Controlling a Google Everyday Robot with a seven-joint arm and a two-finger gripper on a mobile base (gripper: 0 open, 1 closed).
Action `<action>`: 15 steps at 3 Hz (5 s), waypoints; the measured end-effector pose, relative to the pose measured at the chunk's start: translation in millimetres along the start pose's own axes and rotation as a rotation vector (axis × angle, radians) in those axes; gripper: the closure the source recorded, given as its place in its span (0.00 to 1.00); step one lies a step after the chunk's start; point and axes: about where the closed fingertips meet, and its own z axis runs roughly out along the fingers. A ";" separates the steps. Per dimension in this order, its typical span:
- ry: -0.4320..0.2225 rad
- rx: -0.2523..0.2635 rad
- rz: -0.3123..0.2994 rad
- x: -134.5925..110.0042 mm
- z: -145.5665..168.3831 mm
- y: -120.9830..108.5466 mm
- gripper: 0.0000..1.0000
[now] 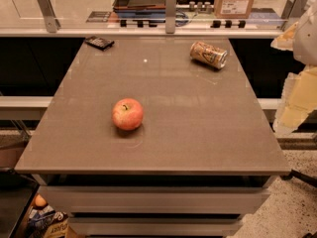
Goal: Move apple near rxbar chocolate
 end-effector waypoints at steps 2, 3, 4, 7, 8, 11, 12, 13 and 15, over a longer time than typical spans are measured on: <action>-0.031 0.020 0.001 -4.6 1.1 -1.2 0.00; -0.130 0.043 0.014 -17.4 17.1 -2.1 0.00; -0.283 0.062 0.021 -40.5 41.9 -14.2 0.00; -0.810 -0.015 0.059 -135.0 108.3 -18.1 0.00; -0.948 -0.058 0.056 -169.4 117.7 -1.9 0.00; -1.081 -0.119 0.058 -218.7 143.1 19.6 0.00; -1.090 -0.132 0.066 -228.7 155.6 24.5 0.00; -1.091 -0.142 0.073 -237.6 165.5 30.2 0.00; -1.068 -0.185 0.089 -254.9 188.5 36.6 0.00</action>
Offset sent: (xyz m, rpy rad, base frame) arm 0.0071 0.0094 -0.0041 0.0660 -0.0524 0.0095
